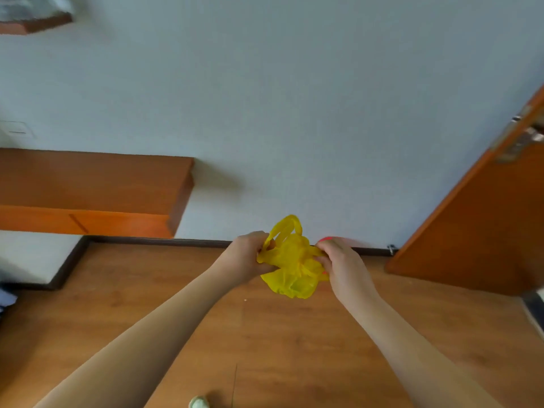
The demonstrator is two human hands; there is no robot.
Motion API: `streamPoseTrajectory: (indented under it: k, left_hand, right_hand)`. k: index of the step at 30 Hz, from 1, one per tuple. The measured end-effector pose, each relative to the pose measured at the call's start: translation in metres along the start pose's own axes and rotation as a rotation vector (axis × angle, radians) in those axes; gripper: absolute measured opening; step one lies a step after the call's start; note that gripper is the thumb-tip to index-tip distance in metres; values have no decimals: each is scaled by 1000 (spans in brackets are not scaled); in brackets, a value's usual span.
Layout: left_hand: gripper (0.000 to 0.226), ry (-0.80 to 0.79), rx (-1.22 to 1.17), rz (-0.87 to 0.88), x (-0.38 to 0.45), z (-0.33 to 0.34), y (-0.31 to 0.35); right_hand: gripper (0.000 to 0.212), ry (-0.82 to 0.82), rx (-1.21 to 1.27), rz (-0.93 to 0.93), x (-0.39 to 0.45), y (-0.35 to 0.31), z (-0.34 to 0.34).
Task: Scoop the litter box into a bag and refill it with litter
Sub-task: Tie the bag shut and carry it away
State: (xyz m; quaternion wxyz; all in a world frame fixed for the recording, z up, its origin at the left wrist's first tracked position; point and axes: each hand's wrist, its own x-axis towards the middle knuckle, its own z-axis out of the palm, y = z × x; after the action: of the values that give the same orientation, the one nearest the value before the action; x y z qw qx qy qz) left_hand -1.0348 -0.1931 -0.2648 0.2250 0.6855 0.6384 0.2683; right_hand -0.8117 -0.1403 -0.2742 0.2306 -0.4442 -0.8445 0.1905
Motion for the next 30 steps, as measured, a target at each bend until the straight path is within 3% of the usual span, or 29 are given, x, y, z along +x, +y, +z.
streamPoseTrajectory:
  k: [3, 9, 17, 21, 27, 30]
  left_hand:
    - [35, -54, -18, 51, 33, 36, 27]
    - [54, -171, -19, 86, 101, 88, 49]
    - [24, -188, 27, 160, 221, 163, 29]
    - [17, -172, 71, 193, 274, 190, 24]
    - [16, -154, 194, 333, 331, 207, 16]
    - [29, -128, 207, 294, 357, 214, 11]
  right_hand:
    - [22, 20, 29, 71, -2, 41, -20]
    - [21, 53, -1, 152, 13, 105, -40]
    - [7, -19, -44, 243, 73, 205, -36]
    - [11, -83, -79, 282, 109, 255, -38]
    - [13, -81, -110, 240, 152, 306, -39]
    - [10, -50, -108, 219, 173, 327, -33]
